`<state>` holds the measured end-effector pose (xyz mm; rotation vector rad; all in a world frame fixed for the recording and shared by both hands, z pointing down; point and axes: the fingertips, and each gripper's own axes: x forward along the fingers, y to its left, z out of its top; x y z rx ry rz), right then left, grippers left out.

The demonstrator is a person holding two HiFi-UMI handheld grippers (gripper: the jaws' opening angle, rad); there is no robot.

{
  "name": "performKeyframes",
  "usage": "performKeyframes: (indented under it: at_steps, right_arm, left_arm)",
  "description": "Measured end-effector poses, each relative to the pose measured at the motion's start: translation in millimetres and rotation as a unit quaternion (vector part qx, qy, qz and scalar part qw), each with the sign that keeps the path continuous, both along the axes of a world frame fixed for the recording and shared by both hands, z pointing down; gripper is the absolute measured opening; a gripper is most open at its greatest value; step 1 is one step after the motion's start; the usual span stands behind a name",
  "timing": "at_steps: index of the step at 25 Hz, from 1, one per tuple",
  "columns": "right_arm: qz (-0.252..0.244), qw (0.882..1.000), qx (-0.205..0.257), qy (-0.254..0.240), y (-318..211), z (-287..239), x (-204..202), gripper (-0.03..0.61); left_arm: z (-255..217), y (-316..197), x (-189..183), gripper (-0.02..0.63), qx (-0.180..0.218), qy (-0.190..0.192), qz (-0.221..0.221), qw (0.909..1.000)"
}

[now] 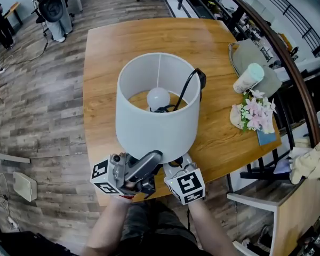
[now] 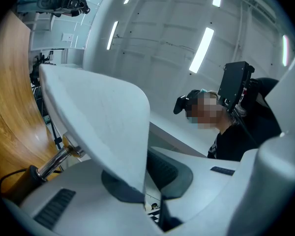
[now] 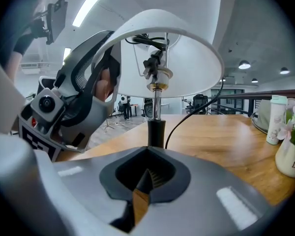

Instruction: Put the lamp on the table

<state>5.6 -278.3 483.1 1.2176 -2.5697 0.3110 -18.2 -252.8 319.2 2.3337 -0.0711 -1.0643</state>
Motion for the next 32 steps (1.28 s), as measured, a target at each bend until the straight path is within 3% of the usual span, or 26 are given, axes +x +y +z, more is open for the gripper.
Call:
performKeyframes:
  at_steps: [27,32]
  right_arm:
    - [-0.014,1.000,-0.014,-0.007,38.5,7.9,-2.8,0.008]
    - [-0.021,1.000,-0.022,-0.004,51.2,13.4,-5.1,0.008]
  left_arm:
    - [21.7,45.7,10.6,0.031,0.028,-0.017,-0.001,0.9995]
    - [34.3,54.0,10.4,0.044,0.015,-0.031,-0.005,0.9994]
